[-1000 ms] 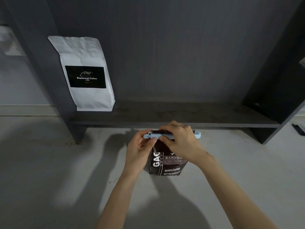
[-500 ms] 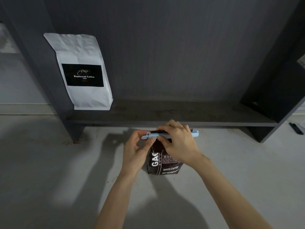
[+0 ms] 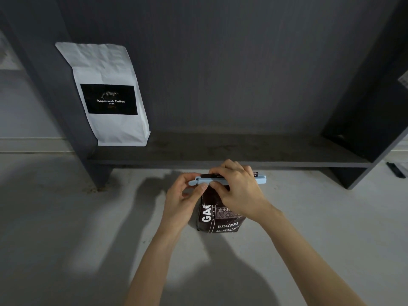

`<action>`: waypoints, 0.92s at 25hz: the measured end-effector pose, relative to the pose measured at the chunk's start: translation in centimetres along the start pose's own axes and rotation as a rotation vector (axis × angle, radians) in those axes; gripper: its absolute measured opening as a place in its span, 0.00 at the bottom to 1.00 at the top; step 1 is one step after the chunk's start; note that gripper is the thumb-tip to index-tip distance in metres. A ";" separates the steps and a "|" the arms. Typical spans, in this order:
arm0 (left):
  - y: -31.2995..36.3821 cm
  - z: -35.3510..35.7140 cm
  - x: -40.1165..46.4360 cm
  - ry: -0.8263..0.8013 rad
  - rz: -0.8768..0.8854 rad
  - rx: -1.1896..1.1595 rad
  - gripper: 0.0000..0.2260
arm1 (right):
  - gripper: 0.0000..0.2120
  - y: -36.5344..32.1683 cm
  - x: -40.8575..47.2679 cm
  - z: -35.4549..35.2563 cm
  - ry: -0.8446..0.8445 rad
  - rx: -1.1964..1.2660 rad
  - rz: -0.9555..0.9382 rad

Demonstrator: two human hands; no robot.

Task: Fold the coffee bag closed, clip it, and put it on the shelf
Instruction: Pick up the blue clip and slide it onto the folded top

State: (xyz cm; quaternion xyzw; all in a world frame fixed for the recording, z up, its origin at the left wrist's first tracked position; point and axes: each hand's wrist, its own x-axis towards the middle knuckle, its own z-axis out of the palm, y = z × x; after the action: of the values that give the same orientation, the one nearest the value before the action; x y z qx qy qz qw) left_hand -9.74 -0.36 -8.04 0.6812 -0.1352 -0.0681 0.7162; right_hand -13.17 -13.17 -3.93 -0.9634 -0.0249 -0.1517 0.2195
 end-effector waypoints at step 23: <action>-0.8 -0.8 0.3 0.002 0.160 0.226 0.08 | 0.15 -0.2 -0.1 0.0 -0.014 0.003 -0.005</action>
State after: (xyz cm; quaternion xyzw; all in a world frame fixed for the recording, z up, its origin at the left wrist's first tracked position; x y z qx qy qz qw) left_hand -9.12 0.30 -8.81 0.7448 -0.1949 0.0055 0.6382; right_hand -13.28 -13.04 -3.89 -0.9640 -0.0289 -0.1456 0.2206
